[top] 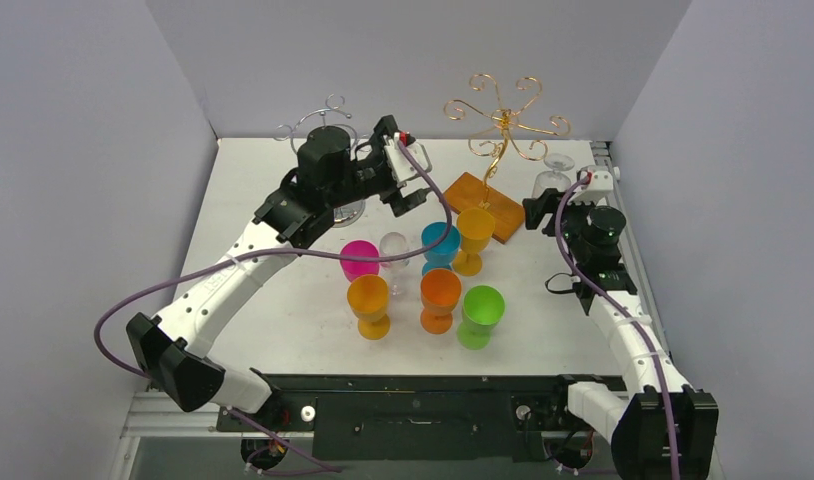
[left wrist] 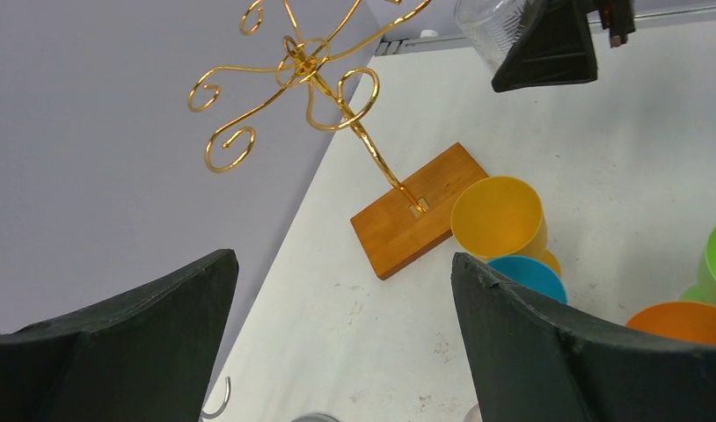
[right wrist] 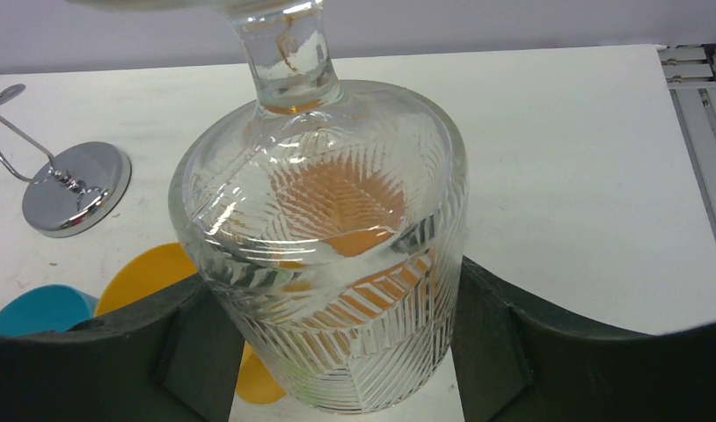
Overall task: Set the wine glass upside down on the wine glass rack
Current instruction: Turn the wine glass upside down at the wine rack, then adjust the wine rack at the center of the board.
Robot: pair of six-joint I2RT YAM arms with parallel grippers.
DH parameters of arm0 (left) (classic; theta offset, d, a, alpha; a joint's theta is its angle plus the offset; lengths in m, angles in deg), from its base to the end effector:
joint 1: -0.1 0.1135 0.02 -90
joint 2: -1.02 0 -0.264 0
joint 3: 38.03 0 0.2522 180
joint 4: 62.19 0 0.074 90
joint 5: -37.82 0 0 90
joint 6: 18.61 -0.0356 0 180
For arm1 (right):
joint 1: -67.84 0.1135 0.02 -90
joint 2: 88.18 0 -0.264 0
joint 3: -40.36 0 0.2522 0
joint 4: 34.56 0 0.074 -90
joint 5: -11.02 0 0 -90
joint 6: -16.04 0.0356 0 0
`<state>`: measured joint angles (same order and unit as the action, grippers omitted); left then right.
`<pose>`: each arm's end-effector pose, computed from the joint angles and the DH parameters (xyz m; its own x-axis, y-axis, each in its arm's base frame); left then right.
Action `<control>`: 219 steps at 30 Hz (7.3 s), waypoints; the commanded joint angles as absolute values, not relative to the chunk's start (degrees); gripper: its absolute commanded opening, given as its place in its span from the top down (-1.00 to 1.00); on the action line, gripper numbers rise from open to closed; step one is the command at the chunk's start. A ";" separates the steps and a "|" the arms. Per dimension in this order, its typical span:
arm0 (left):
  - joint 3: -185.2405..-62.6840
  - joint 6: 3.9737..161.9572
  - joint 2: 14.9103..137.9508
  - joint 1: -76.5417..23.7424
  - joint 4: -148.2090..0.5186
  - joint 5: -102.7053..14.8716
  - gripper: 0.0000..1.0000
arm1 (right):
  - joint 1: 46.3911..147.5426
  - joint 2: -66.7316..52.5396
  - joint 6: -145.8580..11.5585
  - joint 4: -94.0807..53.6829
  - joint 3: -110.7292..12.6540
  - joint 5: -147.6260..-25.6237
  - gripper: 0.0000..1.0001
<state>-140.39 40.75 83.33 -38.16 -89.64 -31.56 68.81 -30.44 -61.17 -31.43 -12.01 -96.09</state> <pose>0.2498 -0.2130 0.4478 0.3481 0.3329 -0.8763 0.7861 0.4056 0.4664 0.2368 0.0145 0.2972 -0.2121 0.2080 -0.9548 -0.2668 0.9276 0.2614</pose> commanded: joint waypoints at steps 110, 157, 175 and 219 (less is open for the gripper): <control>-179.46 35.75 112.85 -42.29 -102.98 -50.88 -0.37 | 79.15 -22.99 -65.79 -46.29 -15.81 -99.13 1.00; -183.98 39.74 112.46 -40.31 -107.14 -48.90 -0.44 | 76.02 -20.09 -53.96 -49.78 -13.55 -99.86 -0.50; -184.99 44.81 108.46 -39.89 -116.00 -47.52 -0.90 | 68.02 -43.06 -46.58 -21.53 -20.71 -98.31 -0.47; -195.88 48.51 122.02 -42.07 -109.33 -52.26 -0.73 | 66.82 -2.39 -40.00 -10.75 -58.59 -92.57 0.45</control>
<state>-192.06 45.67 121.64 -44.83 -113.03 -51.95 65.82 0.44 -40.18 -7.89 -60.34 -92.74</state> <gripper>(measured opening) 0.889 0.302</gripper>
